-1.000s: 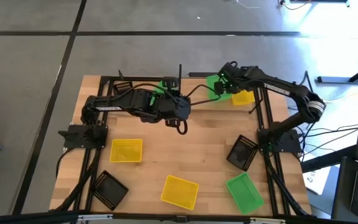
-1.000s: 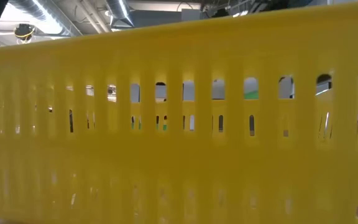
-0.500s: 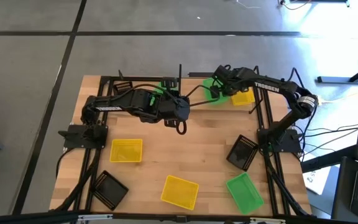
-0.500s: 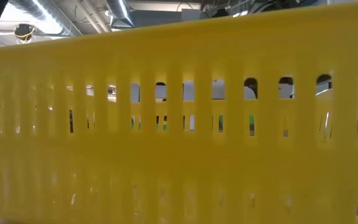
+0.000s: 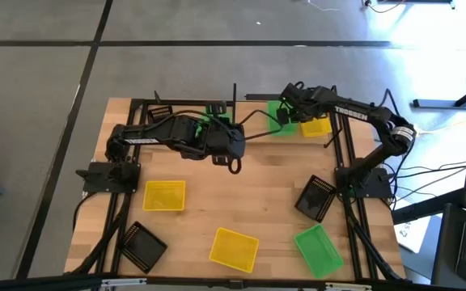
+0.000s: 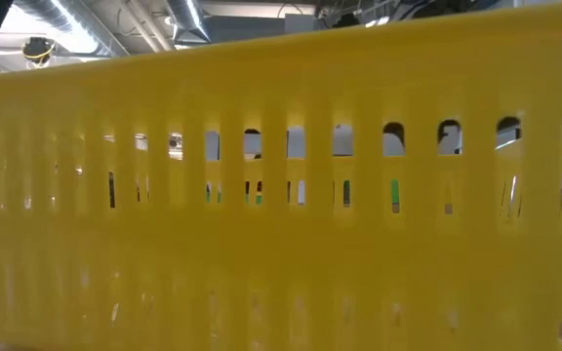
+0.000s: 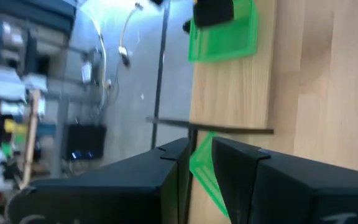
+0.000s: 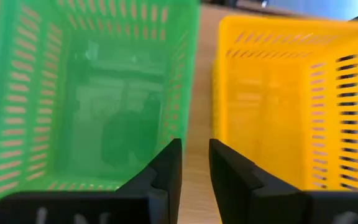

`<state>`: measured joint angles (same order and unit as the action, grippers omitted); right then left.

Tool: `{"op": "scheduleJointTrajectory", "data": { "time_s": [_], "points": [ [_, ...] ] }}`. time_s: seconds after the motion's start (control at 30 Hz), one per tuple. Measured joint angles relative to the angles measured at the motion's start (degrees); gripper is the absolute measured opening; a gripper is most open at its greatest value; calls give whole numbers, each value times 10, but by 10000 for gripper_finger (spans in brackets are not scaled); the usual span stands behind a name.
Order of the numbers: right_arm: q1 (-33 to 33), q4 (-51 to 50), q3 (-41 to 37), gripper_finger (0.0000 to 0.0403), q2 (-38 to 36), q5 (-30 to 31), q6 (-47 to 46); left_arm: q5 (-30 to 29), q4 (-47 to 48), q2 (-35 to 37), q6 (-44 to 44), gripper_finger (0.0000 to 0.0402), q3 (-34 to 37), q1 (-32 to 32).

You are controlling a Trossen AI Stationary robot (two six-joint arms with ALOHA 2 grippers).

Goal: Stack baskets on shelf by color
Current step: Put the top left black basket on the shelf

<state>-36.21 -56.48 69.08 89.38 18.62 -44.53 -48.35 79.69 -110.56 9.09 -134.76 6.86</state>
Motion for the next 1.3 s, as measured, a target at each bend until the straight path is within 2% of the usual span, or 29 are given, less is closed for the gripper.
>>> {"op": "scheduleJointTrajectory", "data": {
  "time_s": [0.2,0.37,0.57,0.7,0.8,0.97,1.13,1.3],
  "points": [
    [26,-4,0,77,-67,57,4,1,106,16,-175,63,1,-10],
    [66,-1,0,78,-127,87,42,36,104,38,-299,63,2,-28],
    [121,10,0,78,-187,109,96,42,104,68,-408,63,8,-79],
    [156,32,0,78,-224,109,149,97,104,92,-470,63,22,-133],
    [180,49,0,78,-248,106,184,143,104,101,-500,63,58,-177],
    [203,65,0,78,-281,103,211,178,103,101,-525,63,126,-267],
    [213,81,0,78,-304,102,242,281,102,101,-542,63,198,-359],
    [221,96,0,78,-321,92,280,318,102,101,-570,63,280,-435]
  ]
}}
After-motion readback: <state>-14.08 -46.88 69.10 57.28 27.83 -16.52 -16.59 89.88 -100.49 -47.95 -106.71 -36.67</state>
